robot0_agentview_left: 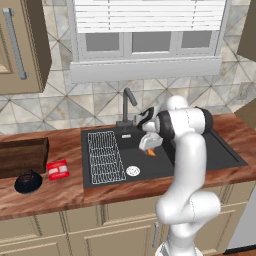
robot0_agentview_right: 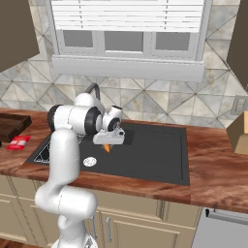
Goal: Pick up all produce items and place them in the sink. Turn on the sink faucet to wash them. Then turn the sink off and put them in the tray.
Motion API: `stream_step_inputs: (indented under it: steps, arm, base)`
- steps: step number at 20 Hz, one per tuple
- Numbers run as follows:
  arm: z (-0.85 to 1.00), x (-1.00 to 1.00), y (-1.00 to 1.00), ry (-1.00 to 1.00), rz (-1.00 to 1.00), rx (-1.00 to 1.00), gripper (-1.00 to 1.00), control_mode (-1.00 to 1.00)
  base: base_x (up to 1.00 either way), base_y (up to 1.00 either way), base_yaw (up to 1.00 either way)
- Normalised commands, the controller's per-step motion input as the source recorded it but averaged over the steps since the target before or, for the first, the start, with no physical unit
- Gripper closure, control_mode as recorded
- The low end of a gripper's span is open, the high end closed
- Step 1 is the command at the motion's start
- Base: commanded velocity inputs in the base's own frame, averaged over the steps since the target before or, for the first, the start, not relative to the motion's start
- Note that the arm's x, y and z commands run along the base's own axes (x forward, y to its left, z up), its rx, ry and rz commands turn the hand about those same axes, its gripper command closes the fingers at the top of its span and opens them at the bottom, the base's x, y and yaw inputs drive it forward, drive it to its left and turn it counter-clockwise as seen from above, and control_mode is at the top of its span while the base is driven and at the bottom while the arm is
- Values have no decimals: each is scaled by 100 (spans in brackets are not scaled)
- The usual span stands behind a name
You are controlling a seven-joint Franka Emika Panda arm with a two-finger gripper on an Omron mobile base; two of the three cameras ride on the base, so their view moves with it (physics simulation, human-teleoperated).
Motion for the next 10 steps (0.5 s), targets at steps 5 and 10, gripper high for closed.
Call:
stream_step_inputs:
  steps: [5, 10]
  arm:
    - [-18, 11, 0, 0, 0, 0, 100, -100]
    - [-16, 10, 0, 0, 0, 0, 100, -100]
  base:
    - [0, 0, 0]
    - [0, 0, 0]
